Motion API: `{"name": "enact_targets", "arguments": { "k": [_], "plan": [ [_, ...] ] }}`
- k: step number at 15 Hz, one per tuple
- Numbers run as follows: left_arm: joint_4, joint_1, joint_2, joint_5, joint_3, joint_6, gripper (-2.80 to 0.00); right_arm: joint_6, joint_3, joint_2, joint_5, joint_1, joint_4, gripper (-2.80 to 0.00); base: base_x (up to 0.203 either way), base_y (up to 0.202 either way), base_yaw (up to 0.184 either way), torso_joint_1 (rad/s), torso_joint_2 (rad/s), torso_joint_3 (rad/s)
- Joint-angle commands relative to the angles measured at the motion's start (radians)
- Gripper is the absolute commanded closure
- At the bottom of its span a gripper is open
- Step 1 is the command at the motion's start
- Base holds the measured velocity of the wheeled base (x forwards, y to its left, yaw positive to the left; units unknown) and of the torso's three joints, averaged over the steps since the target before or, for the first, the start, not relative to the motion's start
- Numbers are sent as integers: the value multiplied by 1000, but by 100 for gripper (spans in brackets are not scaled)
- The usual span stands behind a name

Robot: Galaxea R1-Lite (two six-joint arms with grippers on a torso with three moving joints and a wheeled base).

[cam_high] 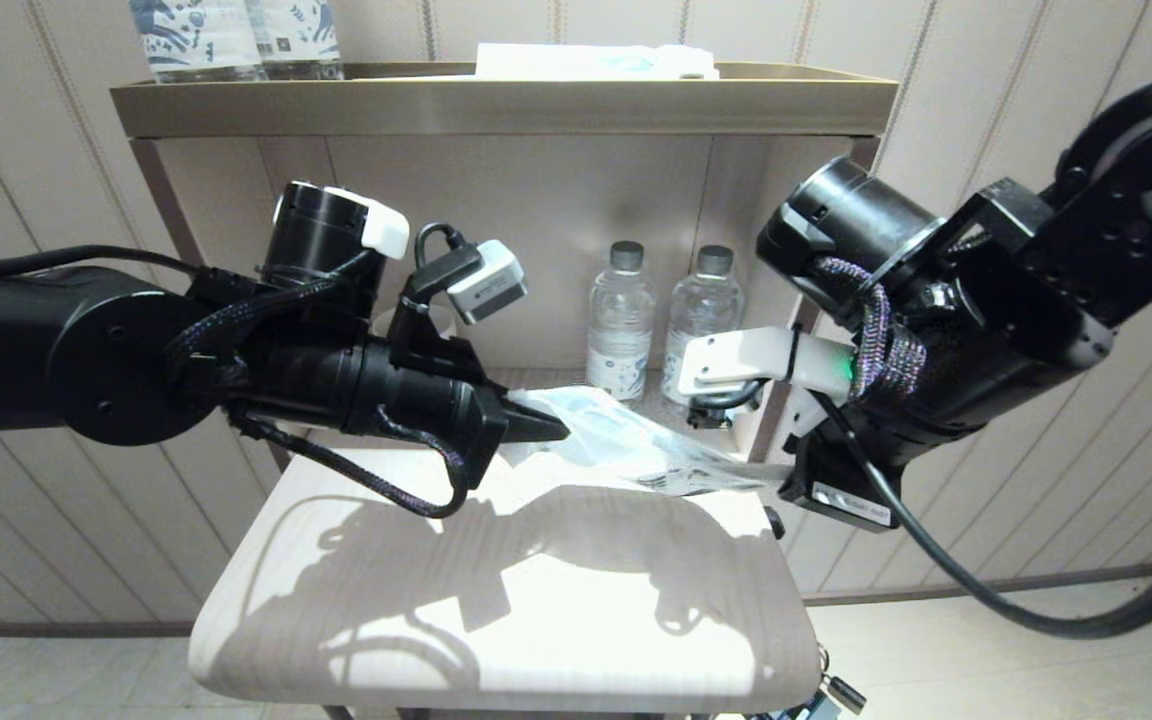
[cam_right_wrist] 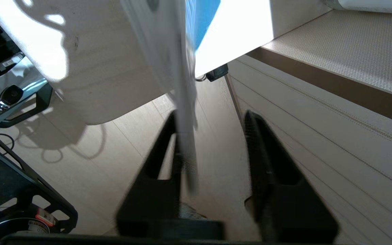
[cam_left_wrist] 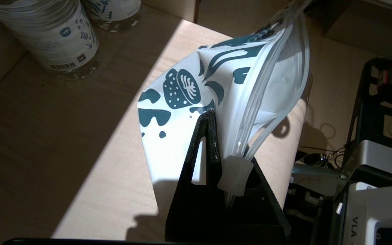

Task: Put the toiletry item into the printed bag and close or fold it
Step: Place the comb into the storage bag

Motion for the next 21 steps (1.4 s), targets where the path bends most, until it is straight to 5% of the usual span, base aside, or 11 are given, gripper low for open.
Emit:
{"name": "enact_targets", "arguments": {
  "k": [1,6,11,21],
  "plan": [
    [1,1,4,-3,-1,2,0,-3,-1,3,-1,-2,4,-280,0,0,0,0,0,0],
    [1,11,13,-33,-9,-15,0,-3,-54,1,4,-7,4,-280,0,0,0,0,0,0],
    [1,48,29,-87,-71,-149,0,10,-74,-37,59,-39,4,-280,0,0,0,0,0,0],
    [2,67,84,-88,-108,-187,0,32,-71,-121,173,-86,-11,-280,0,0,0,0,0,0]
  ]
}}
